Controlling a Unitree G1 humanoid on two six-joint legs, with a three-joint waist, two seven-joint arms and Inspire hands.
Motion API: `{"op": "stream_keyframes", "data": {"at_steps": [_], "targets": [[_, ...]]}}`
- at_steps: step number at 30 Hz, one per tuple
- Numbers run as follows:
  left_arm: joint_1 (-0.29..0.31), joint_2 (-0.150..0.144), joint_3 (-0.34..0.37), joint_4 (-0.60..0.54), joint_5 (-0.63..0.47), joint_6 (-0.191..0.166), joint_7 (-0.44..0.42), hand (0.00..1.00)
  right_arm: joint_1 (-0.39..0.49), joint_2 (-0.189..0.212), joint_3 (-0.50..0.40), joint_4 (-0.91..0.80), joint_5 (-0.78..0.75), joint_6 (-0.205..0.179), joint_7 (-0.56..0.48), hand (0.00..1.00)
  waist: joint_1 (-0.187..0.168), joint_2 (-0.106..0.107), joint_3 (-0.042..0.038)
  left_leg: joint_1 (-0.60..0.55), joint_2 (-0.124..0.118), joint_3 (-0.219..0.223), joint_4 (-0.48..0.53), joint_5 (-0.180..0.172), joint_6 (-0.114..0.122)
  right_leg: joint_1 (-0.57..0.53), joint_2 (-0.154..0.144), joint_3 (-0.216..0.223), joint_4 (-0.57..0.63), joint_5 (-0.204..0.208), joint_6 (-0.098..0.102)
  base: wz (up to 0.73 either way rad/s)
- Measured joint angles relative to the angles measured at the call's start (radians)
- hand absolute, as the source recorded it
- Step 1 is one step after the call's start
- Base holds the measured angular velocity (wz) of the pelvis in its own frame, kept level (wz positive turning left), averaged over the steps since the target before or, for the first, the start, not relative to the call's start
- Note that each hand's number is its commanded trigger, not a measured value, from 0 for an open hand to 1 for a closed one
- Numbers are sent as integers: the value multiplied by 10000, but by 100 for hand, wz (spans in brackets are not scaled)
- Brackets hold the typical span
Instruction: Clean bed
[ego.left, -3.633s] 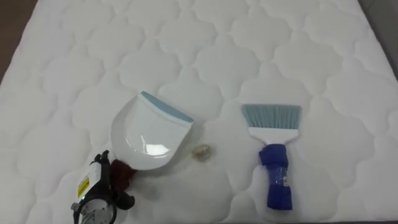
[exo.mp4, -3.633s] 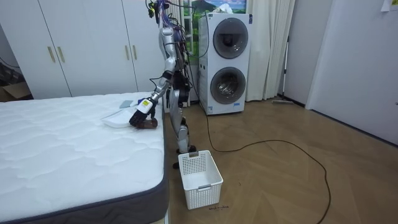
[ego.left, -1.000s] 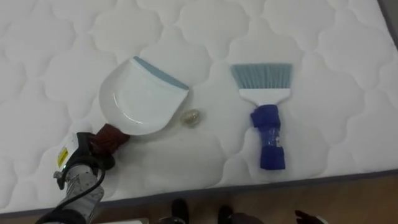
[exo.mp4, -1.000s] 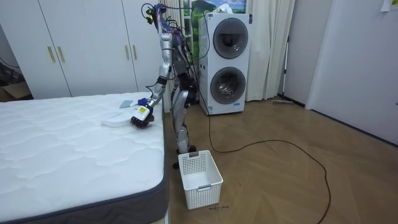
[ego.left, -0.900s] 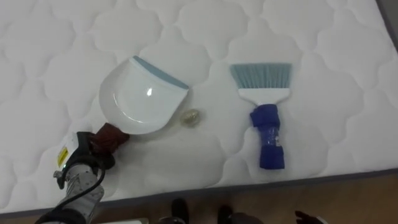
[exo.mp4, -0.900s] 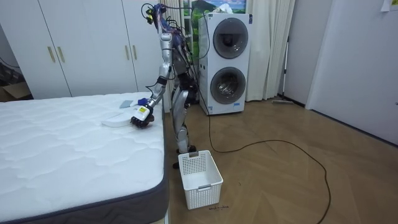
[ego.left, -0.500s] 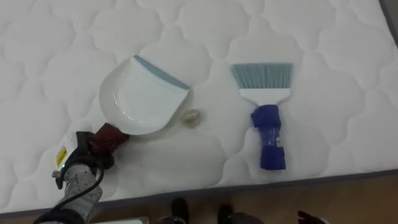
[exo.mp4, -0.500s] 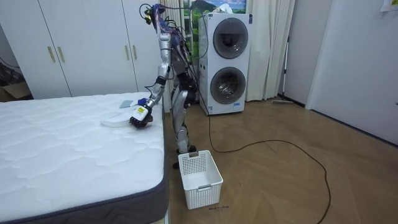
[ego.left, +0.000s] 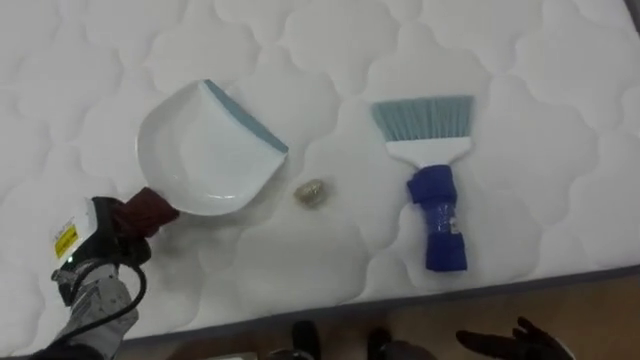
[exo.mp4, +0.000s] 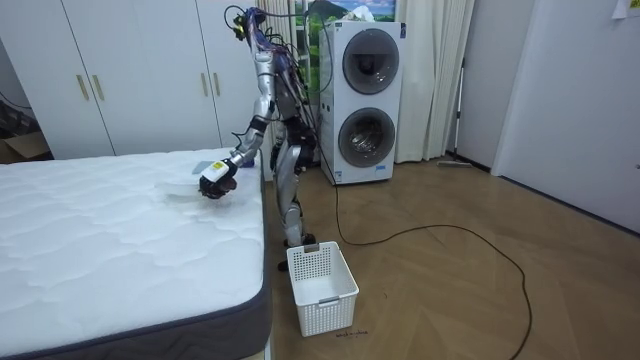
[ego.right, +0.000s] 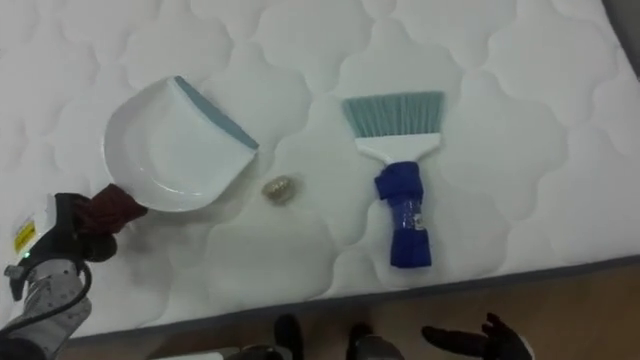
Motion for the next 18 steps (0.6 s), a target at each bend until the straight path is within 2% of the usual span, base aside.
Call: {"op": "stream_keyframes", "data": {"at_steps": [4,6,9,10,12,17,18], "targets": [[309,0,-1,0,17,-16,166,100,-139,-44,-703,-61,918,-54,-802,0,19,-83,-55,104,1,135,-25,0,1,4,7,134,58,-6,17,-10],[729,7,10,-46,-2,-105,354,100,-242,-41,-1094,-165,716,-162,-1427,0,139,-227,-162,284,49,393,-93,0,1,46,44,372,74,4,22,-26],[1236,7,4,-264,41,-165,354,100,-132,-65,-1578,-900,650,-378,-2412,0,126,-328,-262,448,84,555,-103,-1,1,178,61,451,42,4,22,-11],[1321,7,7,-334,109,-163,355,100,-110,-65,-1667,-1100,549,-406,-2613,0,113,-334,-267,461,86,556,-103,-1,1,198,64,445,41,5,23,0],[1509,-10,-27,-370,196,-186,361,100,-140,-74,-1818,-1443,-179,-548,-3255,0,85,-318,-281,524,121,548,-110,-1,1,321,96,413,-73,63,38,0],[2488,-12,-190,-915,443,-138,357,100,-105,-131,-1823,-2555,-2275,-824,-5146,0,277,-358,-408,823,121,696,-413,-1,34,472,155,541,-251,169,96,-11],[2596,-12,-192,-952,428,-103,331,100,-86,-137,-1823,-2919,-2514,-837,-5608,0,299,-357,-409,862,108,729,-491,0,36,461,157,578,-255,180,109,-6]]}}
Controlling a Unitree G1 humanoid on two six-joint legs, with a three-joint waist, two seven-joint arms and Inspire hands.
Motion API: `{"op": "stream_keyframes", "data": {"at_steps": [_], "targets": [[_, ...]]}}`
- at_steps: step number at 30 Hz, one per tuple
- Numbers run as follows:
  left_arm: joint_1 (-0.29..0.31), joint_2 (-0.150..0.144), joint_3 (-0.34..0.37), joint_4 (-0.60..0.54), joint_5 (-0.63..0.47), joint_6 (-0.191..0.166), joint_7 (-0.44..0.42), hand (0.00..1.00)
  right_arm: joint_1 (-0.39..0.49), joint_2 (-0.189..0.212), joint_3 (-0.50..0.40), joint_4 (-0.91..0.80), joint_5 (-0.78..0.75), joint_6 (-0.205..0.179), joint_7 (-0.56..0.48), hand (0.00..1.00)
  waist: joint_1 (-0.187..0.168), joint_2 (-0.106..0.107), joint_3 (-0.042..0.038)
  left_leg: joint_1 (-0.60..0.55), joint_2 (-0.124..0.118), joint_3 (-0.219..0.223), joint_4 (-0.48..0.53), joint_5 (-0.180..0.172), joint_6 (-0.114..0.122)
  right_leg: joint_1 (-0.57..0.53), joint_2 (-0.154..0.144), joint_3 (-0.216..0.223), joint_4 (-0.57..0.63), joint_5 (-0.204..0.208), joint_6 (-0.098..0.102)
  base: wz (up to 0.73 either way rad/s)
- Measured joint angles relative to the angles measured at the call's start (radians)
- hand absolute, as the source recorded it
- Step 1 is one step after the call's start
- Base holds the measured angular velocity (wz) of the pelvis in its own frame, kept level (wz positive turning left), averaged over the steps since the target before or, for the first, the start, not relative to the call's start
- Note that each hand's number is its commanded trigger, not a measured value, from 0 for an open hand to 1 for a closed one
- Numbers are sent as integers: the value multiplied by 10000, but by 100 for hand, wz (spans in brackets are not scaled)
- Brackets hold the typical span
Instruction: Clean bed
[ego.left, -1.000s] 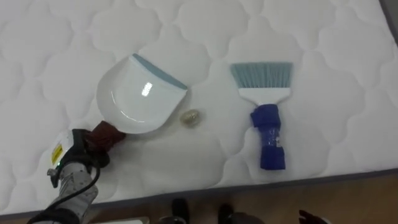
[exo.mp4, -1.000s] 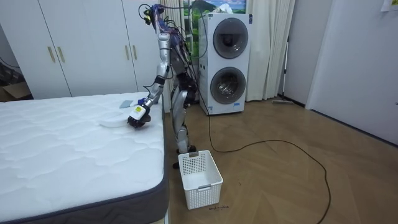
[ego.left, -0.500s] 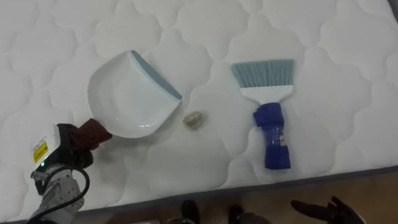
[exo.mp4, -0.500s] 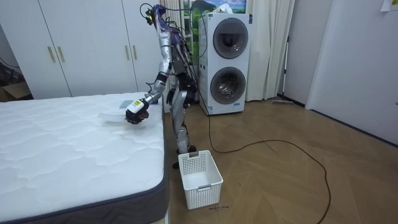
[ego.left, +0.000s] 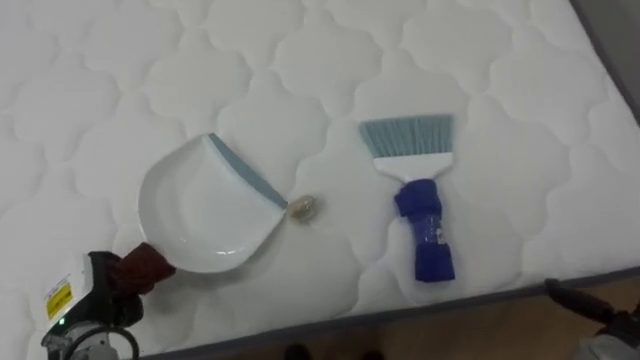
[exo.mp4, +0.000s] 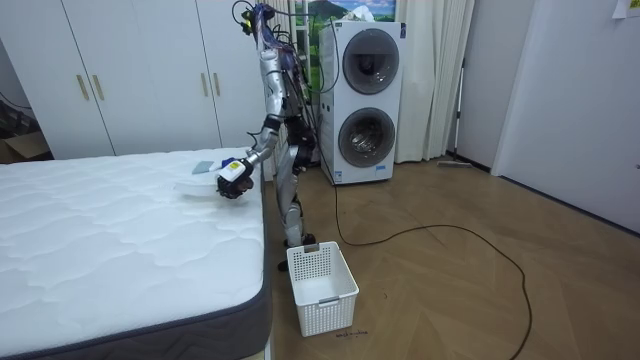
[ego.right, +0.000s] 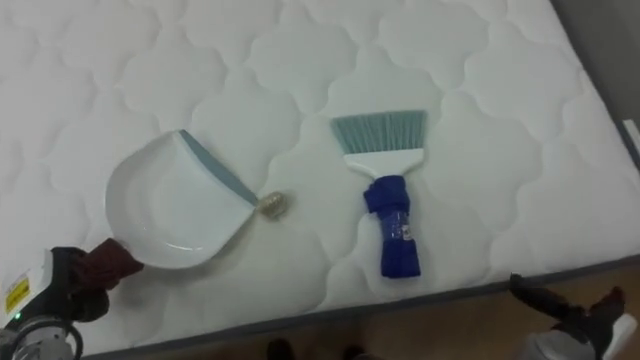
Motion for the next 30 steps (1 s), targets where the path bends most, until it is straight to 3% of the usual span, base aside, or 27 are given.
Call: {"op": "stream_keyframes", "data": {"at_steps": [9,14,21,24,27,30], "targets": [[335,-11,7,-11,-56,45,-344,100,-132,-196,12,-1473,-1769,-568,-2576,0,199,-1,-9,137,-52,106,-275,26,35,14,1,177,-121,21,40,-5],[361,-4,49,-139,-26,301,-1002,100,-119,-218,47,-2450,-3329,-621,-3367,0,276,-4,-7,51,-58,128,-329,22,33,-5,6,125,-251,18,47,0],[360,-2,2,-249,-48,322,-1665,100,-141,-248,843,-2769,-4475,-665,-3340,0,579,21,4,88,1,101,-338,14,21,196,43,-38,-537,47,33,4],[256,-5,-74,-188,-53,330,-1816,100,-158,-340,1613,-2879,-4771,-684,-3093,0,784,99,49,102,13,64,-337,12,18,204,51,-37,-536,50,28,0],[95,-37,-143,-195,-54,279,-2011,100,-213,-346,2359,-2739,-4887,-725,-2464,0,832,276,158,104,15,27,-342,7,16,227,44,-90,-517,53,23,5],[5,-36,-142,-189,-50,219,-2092,100,-211,-329,2607,-2520,-4982,-725,-2013,0,864,309,175,108,4,24,-374,7,17,227,20,-118,-522,47,18,0]]}}
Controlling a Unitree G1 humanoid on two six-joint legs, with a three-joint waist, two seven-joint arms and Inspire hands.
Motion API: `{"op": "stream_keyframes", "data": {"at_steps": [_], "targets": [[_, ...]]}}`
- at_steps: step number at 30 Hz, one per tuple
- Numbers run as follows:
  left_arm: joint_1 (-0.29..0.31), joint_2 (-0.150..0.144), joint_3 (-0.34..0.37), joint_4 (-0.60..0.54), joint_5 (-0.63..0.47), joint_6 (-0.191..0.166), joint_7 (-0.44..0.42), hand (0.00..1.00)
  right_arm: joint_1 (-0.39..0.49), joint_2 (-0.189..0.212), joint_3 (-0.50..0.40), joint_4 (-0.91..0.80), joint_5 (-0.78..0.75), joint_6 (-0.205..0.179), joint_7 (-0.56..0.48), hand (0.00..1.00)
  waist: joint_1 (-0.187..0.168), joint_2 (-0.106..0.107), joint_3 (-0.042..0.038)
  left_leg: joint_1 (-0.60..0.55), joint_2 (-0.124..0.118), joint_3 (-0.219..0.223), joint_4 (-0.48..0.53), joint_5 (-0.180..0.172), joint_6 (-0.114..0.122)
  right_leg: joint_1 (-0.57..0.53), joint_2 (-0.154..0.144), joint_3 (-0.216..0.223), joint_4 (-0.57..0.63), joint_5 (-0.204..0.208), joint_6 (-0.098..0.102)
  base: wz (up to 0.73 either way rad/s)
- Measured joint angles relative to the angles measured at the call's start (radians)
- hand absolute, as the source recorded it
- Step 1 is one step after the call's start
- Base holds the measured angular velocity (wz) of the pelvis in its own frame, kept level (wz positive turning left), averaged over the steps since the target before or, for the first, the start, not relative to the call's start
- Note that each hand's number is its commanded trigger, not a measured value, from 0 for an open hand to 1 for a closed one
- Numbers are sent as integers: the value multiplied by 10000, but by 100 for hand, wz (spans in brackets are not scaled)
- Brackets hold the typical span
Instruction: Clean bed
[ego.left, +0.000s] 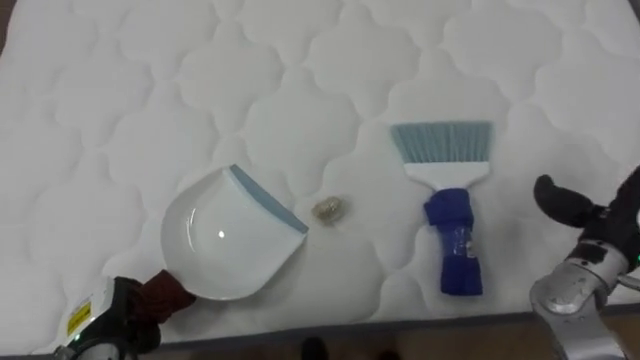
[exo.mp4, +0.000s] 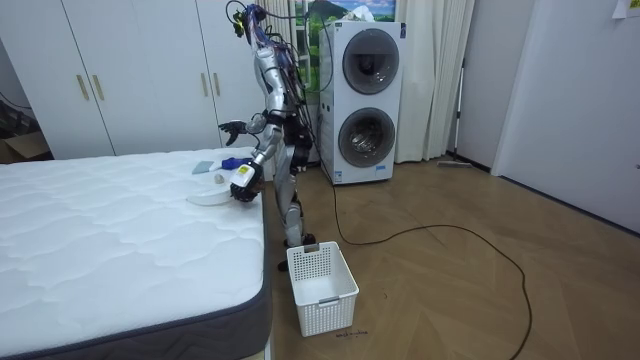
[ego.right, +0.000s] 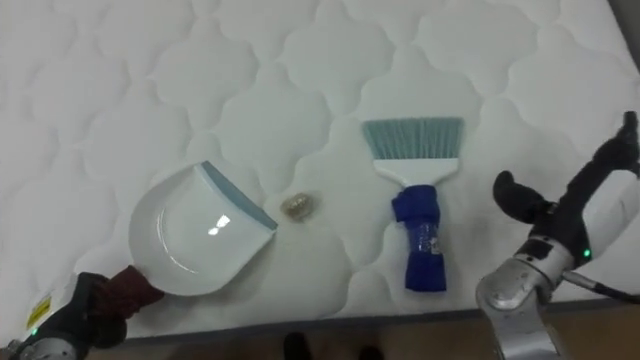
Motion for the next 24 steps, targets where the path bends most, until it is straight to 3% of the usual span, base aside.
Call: {"op": "stream_keyframes", "data": {"at_steps": [11,24], "targets": [[-326,-5,-330,131,-8,18,-191,100,-40,3,1109,107,-62,-13,1497,0,208,-67,43,-7,-67,-20,-112,3,5,147,-85,-231,-272,-12,34,5],[-618,-22,-332,198,-9,222,-565,100,-202,17,1364,352,-58,11,2636,0,237,35,102,-57,-53,-21,-134,3,6,128,-74,-286,-317,-12,34,1]]}}
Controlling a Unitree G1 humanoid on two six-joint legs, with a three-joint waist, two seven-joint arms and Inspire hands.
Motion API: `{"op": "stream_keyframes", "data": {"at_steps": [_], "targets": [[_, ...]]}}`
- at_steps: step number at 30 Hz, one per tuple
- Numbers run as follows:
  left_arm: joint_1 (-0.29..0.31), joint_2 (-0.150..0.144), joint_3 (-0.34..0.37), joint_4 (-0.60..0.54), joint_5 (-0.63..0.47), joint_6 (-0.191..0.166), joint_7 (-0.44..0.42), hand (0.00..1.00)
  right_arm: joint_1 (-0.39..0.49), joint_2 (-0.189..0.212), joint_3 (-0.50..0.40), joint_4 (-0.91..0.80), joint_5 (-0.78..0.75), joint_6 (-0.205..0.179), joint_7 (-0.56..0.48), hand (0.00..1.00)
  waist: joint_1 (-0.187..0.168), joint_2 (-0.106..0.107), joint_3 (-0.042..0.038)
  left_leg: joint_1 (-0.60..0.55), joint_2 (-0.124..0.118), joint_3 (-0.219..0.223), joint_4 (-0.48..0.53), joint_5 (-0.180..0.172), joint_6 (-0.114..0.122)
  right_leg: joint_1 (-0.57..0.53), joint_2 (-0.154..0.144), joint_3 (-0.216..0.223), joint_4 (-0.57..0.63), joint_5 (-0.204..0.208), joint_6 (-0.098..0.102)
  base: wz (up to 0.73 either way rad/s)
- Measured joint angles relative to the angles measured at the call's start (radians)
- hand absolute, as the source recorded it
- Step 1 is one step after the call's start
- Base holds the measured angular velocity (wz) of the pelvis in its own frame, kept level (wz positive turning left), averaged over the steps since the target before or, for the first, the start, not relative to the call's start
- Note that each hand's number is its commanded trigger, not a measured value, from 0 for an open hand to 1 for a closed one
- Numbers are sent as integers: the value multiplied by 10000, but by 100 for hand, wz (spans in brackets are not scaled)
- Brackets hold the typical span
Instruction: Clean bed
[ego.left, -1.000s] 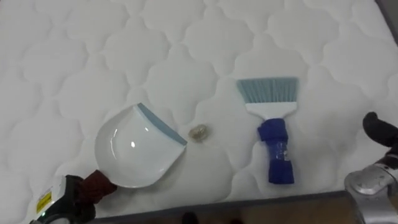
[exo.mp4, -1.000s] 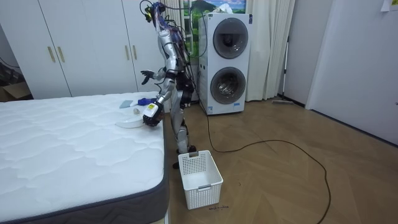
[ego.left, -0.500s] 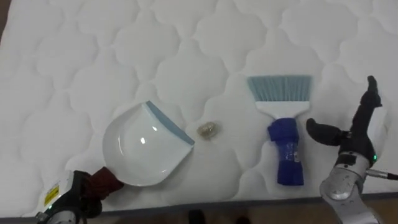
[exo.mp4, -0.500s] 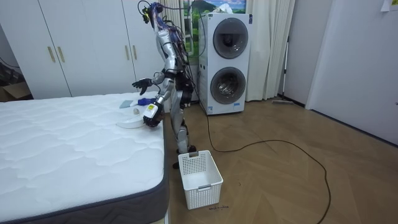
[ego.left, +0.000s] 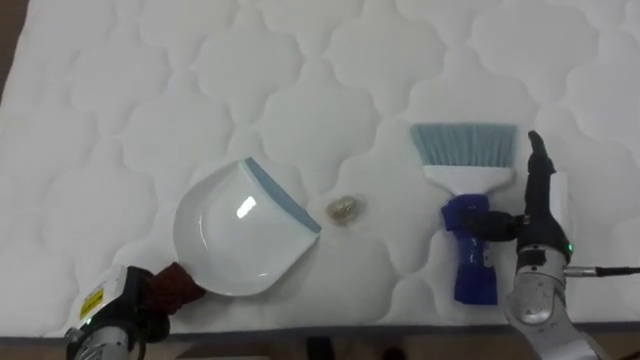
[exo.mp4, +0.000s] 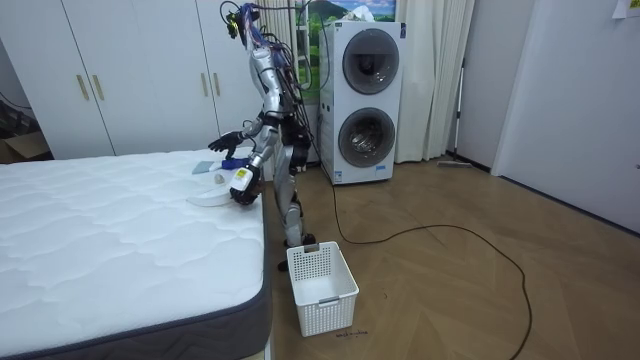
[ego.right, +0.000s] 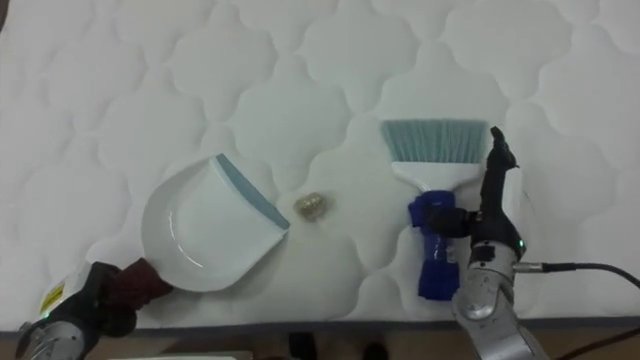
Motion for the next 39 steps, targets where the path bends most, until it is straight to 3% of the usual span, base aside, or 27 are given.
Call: {"op": "stream_keyframes", "data": {"at_steps": [21,39], "targets": [[-55,-55,-35,371,-207,11,-232,100,-21,170,70,1734,398,110,1085,0,-55,133,-49,89,15,-102,-28,0,0,193,9,-217,-66,25,-14,1],[-30,-125,-41,360,-201,102,-393,100,12,189,71,2379,-36,196,1761,0,-113,37,-127,230,-10,-124,17,8,12,379,-51,-338,-68,22,-10,0]]}}
